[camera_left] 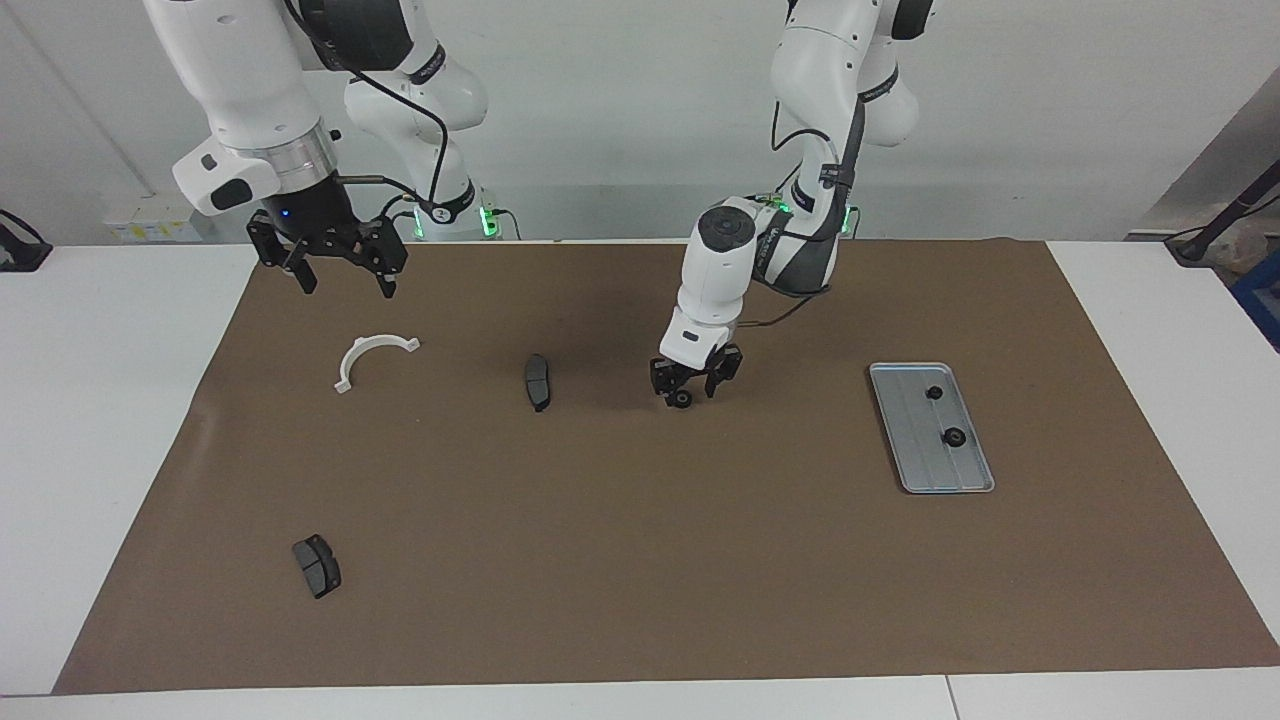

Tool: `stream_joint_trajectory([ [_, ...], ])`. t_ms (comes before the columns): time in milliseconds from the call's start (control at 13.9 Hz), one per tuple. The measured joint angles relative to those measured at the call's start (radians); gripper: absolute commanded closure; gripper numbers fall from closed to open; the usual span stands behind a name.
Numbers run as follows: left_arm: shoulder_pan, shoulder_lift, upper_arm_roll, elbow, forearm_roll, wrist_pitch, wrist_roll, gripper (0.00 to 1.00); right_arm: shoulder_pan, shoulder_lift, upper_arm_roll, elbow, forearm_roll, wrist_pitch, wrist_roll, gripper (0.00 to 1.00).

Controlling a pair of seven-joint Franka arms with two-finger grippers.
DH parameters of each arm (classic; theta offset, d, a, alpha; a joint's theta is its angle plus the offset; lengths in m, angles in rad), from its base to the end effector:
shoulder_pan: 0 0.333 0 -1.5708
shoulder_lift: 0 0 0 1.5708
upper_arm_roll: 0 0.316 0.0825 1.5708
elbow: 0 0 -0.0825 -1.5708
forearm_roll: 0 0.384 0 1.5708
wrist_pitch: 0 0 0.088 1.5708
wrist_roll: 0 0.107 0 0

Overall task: Place bearing gear from tray to pile
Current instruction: 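Carry the ring to the table center and open the left gripper, then return the left gripper to the tray while the right gripper reaches the ring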

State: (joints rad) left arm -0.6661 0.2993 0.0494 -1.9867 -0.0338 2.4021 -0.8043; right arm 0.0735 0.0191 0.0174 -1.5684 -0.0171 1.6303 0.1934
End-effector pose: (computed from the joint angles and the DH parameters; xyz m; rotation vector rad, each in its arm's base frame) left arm 0.5015 -0.3574 0.3252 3.0390 0.3175 0.1254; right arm 0.5642 0.0496 0.6203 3.1262 -0.1594 0.0700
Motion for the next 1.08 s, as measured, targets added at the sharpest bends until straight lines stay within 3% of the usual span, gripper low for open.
stream_joint_trajectory([
  [144, 0.046, -0.003, 0.007, 0.04, 0.0, -0.041, 0.0, 0.09, 0.0, 0.0, 0.0, 0.0, 0.0, 0.0, 0.0, 0.0],
  [360, 0.194, -0.014, 0.014, 0.1, 0.012, -0.098, 0.081, 0.09, 0.0, 0.0, 0.0, 0.0, 0.018, 0.0, 0.0, 0.0],
  [721, 0.458, -0.023, 0.016, 0.114, 0.013, -0.137, 0.446, 0.1, -0.002, 0.0, -0.001, 0.0, 0.025, 0.0, 0.0, 0.0],
  [1081, 0.624, -0.025, 0.016, 0.062, 0.013, -0.126, 0.773, 0.11, 0.004, 0.0, 0.002, -0.009, 0.025, 0.041, -0.003, 0.0],
])
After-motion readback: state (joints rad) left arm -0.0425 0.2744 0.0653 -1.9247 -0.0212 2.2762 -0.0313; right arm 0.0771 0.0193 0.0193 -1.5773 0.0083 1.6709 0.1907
